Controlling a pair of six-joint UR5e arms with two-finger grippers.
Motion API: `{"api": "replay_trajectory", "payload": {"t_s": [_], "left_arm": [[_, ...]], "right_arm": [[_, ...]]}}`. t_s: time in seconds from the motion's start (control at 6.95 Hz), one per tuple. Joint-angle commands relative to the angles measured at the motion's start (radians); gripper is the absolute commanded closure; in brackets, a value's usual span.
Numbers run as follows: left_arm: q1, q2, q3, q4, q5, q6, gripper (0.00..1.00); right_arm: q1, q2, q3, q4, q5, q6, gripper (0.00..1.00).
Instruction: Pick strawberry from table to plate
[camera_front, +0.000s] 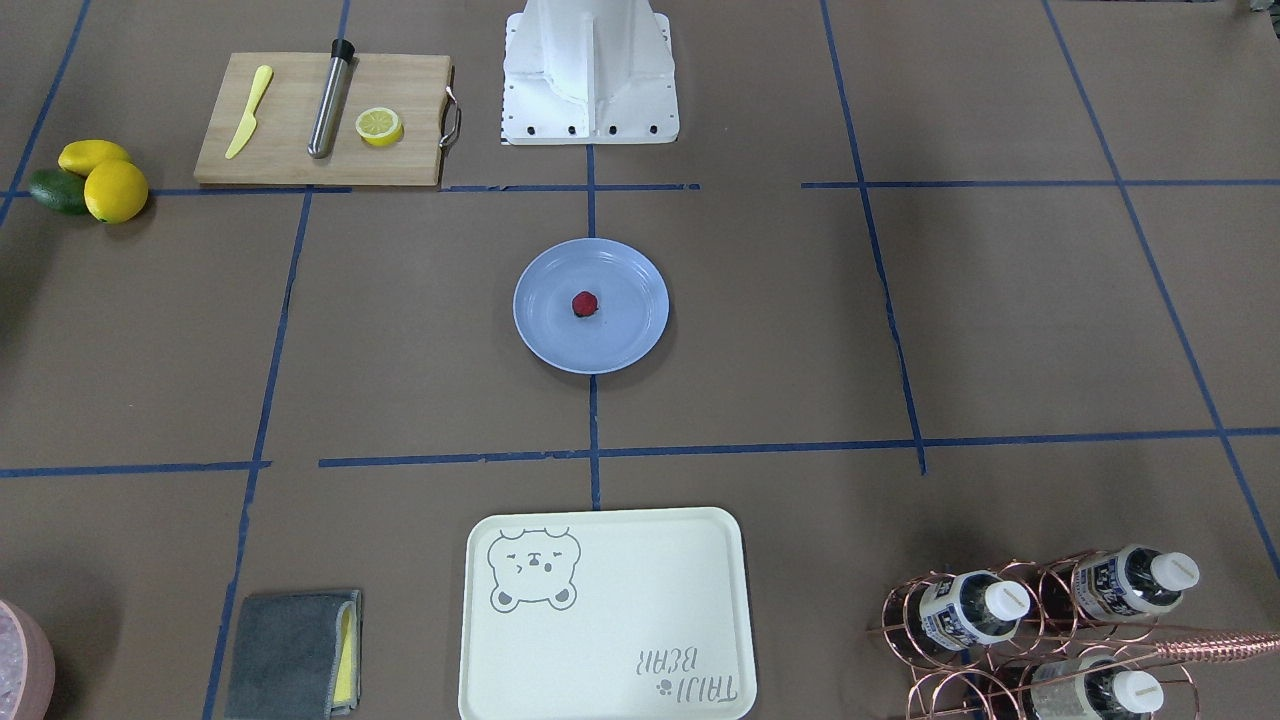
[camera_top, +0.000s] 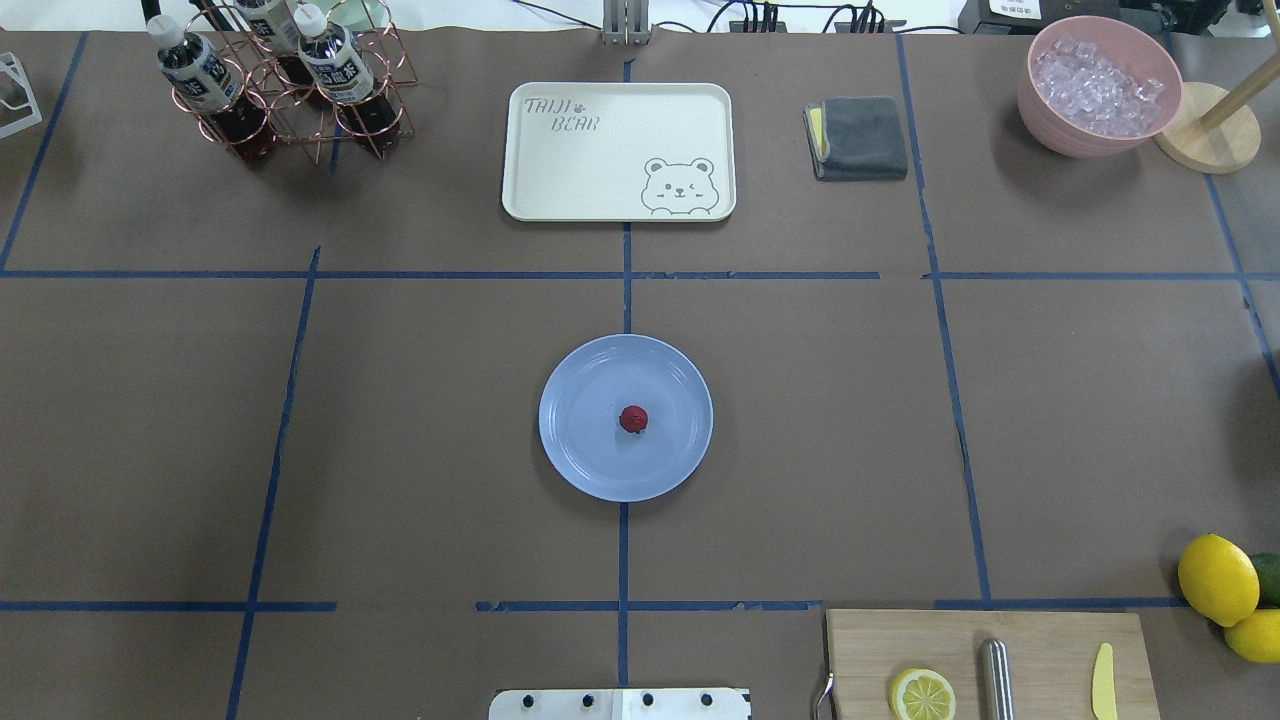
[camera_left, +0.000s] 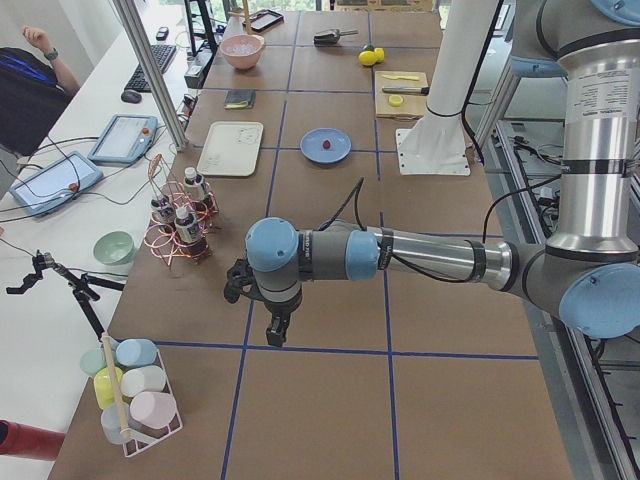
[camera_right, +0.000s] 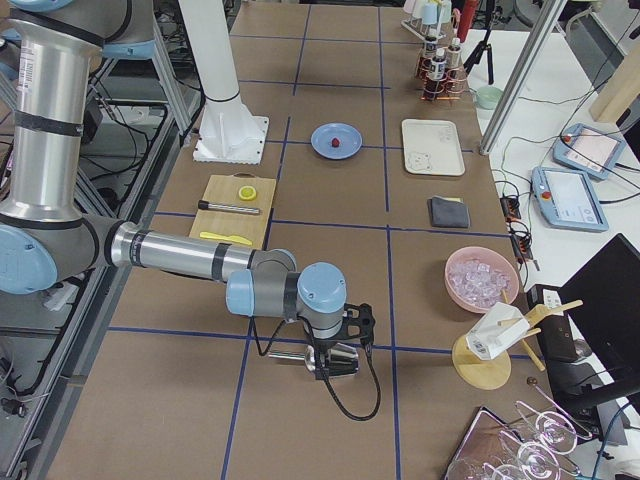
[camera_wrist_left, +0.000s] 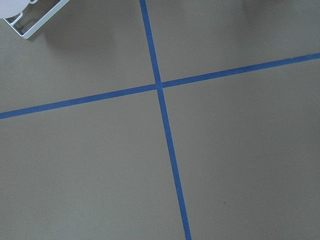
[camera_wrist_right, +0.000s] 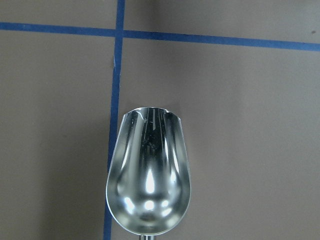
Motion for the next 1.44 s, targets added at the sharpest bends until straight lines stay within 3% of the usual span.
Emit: {"api": "replay_trajectory", "payload": {"t_s": [0.0, 0.14, 1.3], "left_arm": [[0.0, 0.002, -0.001, 0.001, 0.0, 0.0, 0.0], [-0.002, 0.002, -0.001, 0.001, 0.0, 0.0, 0.0], [0.0, 0.0, -0.018, -0.004, 0.001, 0.0, 0.0]], "right_arm": [[-0.002, 0.025, 0.104, -0.158, -0.004, 0.005, 0.0], [-0.003, 0.03, 0.136, -0.208, 0.002, 0.005, 0.0], [-0.006, 0.019, 0.121, -0.197, 0.003, -0.001, 0.0]]}}
